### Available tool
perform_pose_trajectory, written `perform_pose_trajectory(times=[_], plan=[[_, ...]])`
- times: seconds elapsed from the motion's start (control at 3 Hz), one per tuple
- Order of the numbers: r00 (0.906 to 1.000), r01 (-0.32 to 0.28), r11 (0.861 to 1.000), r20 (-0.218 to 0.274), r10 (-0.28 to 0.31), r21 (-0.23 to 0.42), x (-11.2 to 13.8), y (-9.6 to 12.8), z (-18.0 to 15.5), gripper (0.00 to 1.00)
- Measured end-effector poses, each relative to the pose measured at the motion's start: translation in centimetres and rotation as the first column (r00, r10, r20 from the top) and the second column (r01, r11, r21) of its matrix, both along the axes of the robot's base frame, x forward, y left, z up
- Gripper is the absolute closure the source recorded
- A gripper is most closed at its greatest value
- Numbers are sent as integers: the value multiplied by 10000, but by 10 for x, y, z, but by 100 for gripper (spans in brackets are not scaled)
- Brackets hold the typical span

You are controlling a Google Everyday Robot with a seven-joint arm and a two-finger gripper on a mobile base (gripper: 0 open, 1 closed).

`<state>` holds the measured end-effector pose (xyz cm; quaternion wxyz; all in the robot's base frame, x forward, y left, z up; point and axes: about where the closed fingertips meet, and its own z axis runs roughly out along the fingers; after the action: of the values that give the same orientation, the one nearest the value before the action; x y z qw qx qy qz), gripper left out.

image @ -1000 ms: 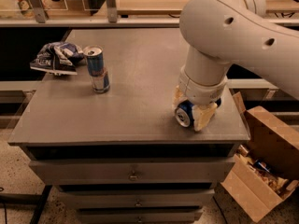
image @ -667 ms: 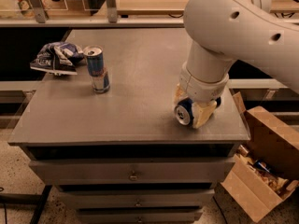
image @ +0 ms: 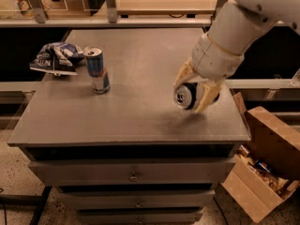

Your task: Place pepsi can upright

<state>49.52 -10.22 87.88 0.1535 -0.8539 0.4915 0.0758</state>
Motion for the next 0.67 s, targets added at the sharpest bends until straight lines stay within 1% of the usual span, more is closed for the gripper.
perform_pose_trajectory(times=[0.33,0.67], plan=[[9891,1222,9699,-1065,-1015,2105,23,0,27,100],[9522,2854,8574,-2283,-2029,4282,44,11,53,100]])
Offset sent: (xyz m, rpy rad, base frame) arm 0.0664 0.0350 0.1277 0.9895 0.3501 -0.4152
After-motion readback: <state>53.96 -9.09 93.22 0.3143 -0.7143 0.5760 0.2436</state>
